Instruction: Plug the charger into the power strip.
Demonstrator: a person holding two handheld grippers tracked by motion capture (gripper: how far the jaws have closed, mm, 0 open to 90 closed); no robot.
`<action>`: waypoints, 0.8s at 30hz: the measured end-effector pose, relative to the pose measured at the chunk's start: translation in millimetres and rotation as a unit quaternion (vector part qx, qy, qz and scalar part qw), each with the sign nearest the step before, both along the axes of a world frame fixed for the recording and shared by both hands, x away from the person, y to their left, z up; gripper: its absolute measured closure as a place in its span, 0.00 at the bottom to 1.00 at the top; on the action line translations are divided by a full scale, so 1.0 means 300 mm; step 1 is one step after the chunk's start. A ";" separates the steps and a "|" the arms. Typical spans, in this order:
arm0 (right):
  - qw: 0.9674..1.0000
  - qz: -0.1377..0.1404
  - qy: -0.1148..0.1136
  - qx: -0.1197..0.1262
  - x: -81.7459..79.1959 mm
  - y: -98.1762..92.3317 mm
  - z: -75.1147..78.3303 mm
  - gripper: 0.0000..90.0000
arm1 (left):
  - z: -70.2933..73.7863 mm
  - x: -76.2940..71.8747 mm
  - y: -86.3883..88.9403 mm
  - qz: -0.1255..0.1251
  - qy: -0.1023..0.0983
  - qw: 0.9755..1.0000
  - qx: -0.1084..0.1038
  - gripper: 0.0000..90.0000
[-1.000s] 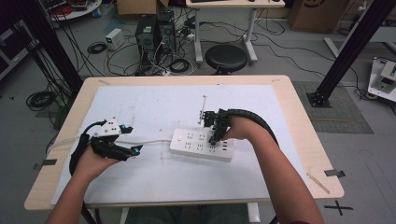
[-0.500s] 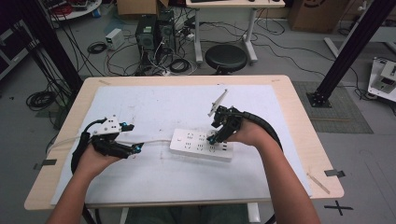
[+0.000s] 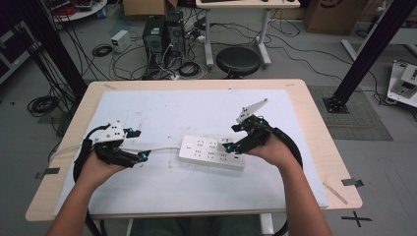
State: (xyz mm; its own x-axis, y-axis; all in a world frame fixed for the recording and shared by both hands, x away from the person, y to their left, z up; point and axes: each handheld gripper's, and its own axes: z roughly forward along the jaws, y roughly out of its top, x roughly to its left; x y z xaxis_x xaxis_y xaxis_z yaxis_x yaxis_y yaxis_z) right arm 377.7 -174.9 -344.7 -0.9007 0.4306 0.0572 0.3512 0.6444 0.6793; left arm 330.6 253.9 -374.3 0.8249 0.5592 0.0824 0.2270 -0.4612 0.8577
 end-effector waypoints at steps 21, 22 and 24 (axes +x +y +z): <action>0.996 -0.018 -0.027 0.083 -0.033 -0.123 -0.004 0.21 | 0.040 0.025 0.021 0.008 -0.008 1.000 -0.017 0.22; 0.996 -0.018 -0.025 0.083 -0.035 -0.123 -0.004 0.21 | 0.040 0.025 0.025 0.008 -0.008 1.000 -0.019 0.22; 0.996 -0.018 -0.028 0.083 -0.037 -0.123 -0.003 0.21 | 0.042 0.023 0.033 0.011 -0.009 1.000 -0.020 0.22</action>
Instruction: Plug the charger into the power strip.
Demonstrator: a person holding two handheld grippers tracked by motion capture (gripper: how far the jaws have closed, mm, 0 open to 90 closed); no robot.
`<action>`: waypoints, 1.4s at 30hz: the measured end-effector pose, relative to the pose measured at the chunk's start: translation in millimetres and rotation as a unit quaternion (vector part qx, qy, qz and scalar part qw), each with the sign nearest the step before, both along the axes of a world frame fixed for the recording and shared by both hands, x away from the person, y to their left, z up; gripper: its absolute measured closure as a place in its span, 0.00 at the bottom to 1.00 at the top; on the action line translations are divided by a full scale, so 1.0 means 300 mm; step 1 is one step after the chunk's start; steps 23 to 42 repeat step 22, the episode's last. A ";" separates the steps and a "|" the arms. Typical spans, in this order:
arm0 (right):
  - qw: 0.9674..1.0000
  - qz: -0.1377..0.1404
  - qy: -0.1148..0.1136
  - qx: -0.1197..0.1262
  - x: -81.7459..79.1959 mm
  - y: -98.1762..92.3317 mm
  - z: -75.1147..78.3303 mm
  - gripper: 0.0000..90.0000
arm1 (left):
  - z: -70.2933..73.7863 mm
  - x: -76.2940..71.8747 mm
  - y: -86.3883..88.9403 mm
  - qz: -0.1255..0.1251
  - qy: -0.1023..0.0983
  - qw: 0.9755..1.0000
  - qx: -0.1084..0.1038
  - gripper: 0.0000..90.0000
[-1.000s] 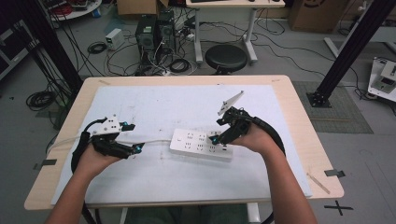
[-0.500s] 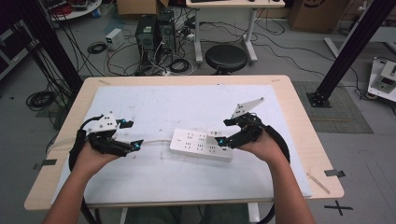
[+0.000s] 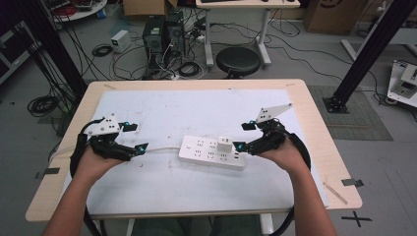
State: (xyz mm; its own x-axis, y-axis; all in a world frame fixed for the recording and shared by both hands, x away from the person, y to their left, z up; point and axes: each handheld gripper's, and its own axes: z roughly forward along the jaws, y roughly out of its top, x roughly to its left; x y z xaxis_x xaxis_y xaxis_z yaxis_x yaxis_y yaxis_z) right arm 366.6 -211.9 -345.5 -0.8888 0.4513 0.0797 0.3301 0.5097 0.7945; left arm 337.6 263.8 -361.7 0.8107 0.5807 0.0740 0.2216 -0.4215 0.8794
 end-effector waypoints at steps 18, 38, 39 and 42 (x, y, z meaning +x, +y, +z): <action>1.000 -0.013 -0.002 -0.003 -0.006 -0.002 0.004 0.21 | 0.011 -0.002 0.016 0.001 -0.002 1.000 -0.001 0.22; 1.000 -0.014 -0.004 -0.002 -0.004 -0.004 0.005 0.21 | 0.009 -0.001 0.019 0.002 -0.002 1.000 0.000 0.22; 1.000 -0.014 -0.004 -0.002 -0.004 -0.004 0.005 0.21 | 0.009 -0.001 0.019 0.002 -0.002 1.000 0.000 0.22; 1.000 -0.014 -0.004 -0.002 -0.004 -0.004 0.005 0.21 | 0.009 -0.001 0.019 0.002 -0.002 1.000 0.000 0.22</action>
